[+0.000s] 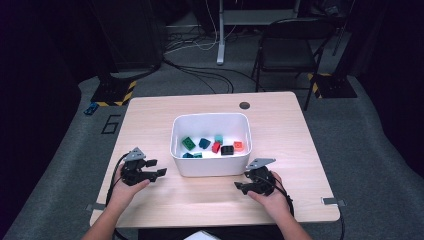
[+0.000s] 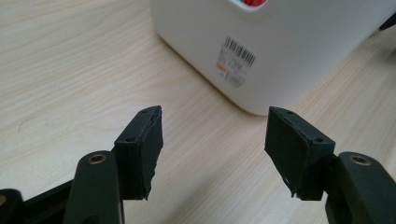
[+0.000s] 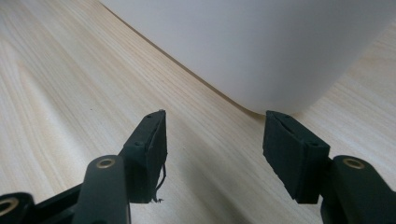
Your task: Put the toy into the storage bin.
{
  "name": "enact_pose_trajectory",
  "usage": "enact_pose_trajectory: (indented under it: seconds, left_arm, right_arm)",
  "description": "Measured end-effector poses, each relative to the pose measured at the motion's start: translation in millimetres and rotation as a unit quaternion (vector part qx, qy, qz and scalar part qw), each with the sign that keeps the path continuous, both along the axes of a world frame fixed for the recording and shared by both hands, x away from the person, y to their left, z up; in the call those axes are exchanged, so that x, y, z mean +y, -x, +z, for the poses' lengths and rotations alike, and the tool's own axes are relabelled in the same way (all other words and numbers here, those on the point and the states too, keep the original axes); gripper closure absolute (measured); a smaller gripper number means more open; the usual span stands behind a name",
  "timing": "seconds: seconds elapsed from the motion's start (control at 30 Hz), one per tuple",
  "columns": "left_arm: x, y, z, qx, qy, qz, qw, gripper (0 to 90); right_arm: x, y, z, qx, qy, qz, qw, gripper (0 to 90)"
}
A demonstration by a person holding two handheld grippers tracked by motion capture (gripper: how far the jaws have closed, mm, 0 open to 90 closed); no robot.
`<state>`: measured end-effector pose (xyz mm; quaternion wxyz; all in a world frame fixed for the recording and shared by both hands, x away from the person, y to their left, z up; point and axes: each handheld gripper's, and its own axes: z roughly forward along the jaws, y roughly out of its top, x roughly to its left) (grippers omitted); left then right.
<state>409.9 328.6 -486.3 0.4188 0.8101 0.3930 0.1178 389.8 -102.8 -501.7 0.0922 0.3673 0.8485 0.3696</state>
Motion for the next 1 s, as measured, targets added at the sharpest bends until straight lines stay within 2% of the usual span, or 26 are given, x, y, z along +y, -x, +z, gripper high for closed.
enact_pose_trajectory:
  seconds: [0.03, 0.07, 0.1, 0.2, 0.23, 0.3, 0.37, 0.47, 0.57, 0.83, 0.87, 0.93, 1.0]
  left_arm:
    - [2.4, -0.9, -5.9, 0.004, 0.004, 0.000, 1.0000, 36.6]
    - [2.4, -0.9, -5.9, 0.004, 0.004, 0.000, 1.0000, 36.4]
    - [2.8, -0.6, -11.2, 0.012, 0.000, 0.005, 0.9999, 35.9]
    - [4.5, -1.8, -17.7, 0.020, -0.006, 0.006, 0.9998, 35.5]
    - [4.5, -1.8, -17.7, 0.020, -0.006, 0.006, 0.9998, 35.5]
    - [6.0, -3.0, -21.2, 0.013, -0.019, 0.012, 0.9997, 35.0]
    - [7.8, -4.0, -23.6, 0.015, -0.020, 0.019, 0.9995, 33.9]
    - [10.0, -5.1, -26.6, 0.016, -0.023, 0.029, 0.9992, 32.2]
    - [11.9, -6.9, -28.9, 0.026, -0.027, 0.036, 0.9986, 31.6]
    - [15.1, -13.5, -30.5, 0.024, -0.037, 0.058, 0.9973, 29.0]
    - [15.5, -14.7, -31.1, 0.026, -0.036, 0.063, 0.9971, 28.6]
    - [17.5, -17.8, -31.7, 0.027, -0.048, 0.075, 0.9957, 27.6]
    - [19.5, -19.4, -31.9, 0.029, -0.047, 0.081, 0.9952, 27.5]
  right_arm:
    - [-0.9, -1.1, -0.7, -0.003, 0.003, 0.000, 1.0000, 39.4]
    - [-0.9, -1.1, -0.7, -0.003, 0.003, 0.000, 1.0000, 39.4]
    - [-2.0, -1.4, -1.0, 0.000, 0.006, -0.005, 1.0000, 39.5]
    - [-5.1, -3.0, -1.5, -0.003, 0.011, -0.010, 0.9999, 39.6]
    - [-5.1, -3.0, -1.5, -0.003, 0.011, -0.010, 0.9999, 39.6]
    - [-9.3, -4.4, -0.8, -0.001, 0.012, -0.017, 0.9998, 39.8]
    - [-12.1, -5.5, -0.8, -0.003, 0.015, -0.024, 0.9996, 39.8]
    - [-17.5, -7.9, -1.5, 0.000, 0.019, -0.035, 0.9992, 39.8]
    - [-23.3, -10.7, -3.0, 0.002, 0.019, -0.045, 0.9988, 39.8]
    - [-34.3, -12.5, -6.6, 0.005, 0.015, -0.063, 0.9978, 38.4]
    - [-35.6, -12.5, -7.1, 0.008, 0.016, -0.068, 0.9975, 38.1]
    - [-37.9, -12.5, -8.3, 0.011, 0.014, -0.080, 0.9967, 37.1]
    - [-41.7, -12.2, -8.7, 0.011, 0.011, -0.090, 0.9958, 36.4]
